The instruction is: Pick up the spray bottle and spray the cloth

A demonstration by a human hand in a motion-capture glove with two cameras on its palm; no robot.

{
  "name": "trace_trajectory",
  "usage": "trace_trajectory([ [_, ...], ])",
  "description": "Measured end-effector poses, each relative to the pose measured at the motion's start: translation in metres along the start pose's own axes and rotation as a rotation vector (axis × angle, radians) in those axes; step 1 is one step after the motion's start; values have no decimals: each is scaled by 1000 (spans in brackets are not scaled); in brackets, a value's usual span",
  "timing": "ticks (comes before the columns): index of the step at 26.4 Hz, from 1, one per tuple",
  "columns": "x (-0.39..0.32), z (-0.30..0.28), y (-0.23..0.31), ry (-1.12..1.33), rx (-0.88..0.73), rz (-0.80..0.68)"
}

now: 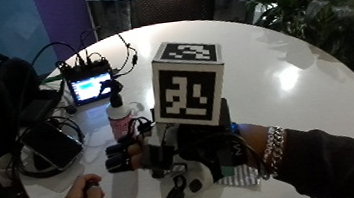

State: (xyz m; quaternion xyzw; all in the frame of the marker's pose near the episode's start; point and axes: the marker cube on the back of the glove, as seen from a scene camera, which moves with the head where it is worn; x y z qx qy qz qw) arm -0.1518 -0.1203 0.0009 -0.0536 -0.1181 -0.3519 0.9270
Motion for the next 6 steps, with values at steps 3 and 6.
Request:
trace_trajectory([
  [3, -9, 5, 4, -6, -22, -31],
  [6, -14, 7, 6, -11, -27, -47],
])
